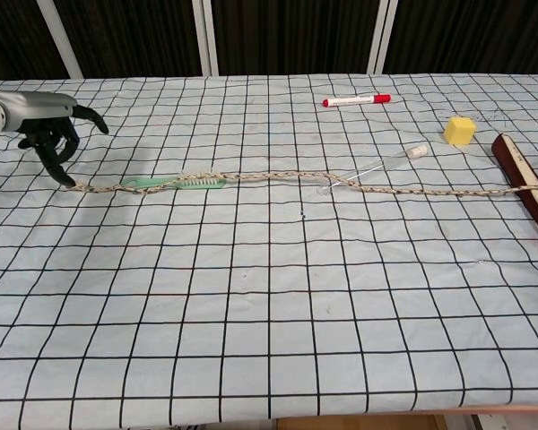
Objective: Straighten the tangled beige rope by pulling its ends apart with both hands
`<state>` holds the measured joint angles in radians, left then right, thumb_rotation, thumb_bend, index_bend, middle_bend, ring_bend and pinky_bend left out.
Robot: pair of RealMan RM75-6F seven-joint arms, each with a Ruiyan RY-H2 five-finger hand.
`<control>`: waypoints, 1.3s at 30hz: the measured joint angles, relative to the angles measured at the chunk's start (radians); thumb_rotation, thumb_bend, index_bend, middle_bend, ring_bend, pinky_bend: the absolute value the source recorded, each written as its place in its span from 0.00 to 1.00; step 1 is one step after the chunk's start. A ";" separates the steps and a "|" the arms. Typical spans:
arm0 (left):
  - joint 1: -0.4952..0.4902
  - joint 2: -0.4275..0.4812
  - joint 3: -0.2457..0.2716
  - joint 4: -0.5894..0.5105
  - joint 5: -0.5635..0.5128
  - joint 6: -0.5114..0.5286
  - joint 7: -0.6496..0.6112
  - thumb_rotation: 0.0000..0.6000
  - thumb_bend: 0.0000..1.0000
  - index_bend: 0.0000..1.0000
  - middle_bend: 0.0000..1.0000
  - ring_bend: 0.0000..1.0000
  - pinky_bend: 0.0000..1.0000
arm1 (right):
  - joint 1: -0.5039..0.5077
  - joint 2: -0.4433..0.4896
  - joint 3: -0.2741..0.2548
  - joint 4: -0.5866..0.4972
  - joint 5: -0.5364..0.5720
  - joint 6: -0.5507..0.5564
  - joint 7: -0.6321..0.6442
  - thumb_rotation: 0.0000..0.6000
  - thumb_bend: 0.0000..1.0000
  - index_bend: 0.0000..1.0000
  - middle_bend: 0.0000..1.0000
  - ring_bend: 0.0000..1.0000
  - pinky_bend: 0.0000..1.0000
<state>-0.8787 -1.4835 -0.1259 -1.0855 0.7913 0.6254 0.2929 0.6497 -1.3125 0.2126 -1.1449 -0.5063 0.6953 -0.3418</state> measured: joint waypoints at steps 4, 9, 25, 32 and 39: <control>-0.003 0.046 -0.013 -0.078 -0.039 0.029 0.021 1.00 0.00 0.15 0.47 0.47 0.59 | -0.005 0.083 0.011 -0.061 0.016 -0.029 0.022 1.00 0.00 0.01 0.97 1.00 1.00; -0.005 0.124 -0.036 -0.209 -0.072 0.086 0.043 1.00 0.00 0.17 0.33 0.26 0.36 | -0.031 0.187 0.057 -0.126 0.004 -0.043 0.123 1.00 0.00 0.01 0.83 0.96 0.94; 0.279 0.386 0.053 -0.724 0.161 0.692 0.076 1.00 0.00 0.17 0.14 0.06 0.01 | -0.343 0.287 -0.014 -0.490 -0.566 0.584 0.270 1.00 0.01 0.02 0.17 0.31 0.25; 0.570 0.444 0.207 -0.726 0.474 0.920 -0.134 1.00 0.00 0.17 0.13 0.03 0.00 | -0.509 0.220 -0.149 -0.542 -0.862 0.811 0.276 1.00 0.01 0.05 0.17 0.30 0.25; 0.689 0.434 0.287 -0.639 0.599 0.977 -0.208 1.00 0.00 0.17 0.09 0.00 0.00 | -0.544 0.180 -0.198 -0.514 -0.948 0.834 0.283 1.00 0.01 0.06 0.16 0.30 0.25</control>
<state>-0.1894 -1.0496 0.1606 -1.7245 1.3902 1.6020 0.0845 0.1061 -1.1322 0.0144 -1.6589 -1.4542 1.5289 -0.0584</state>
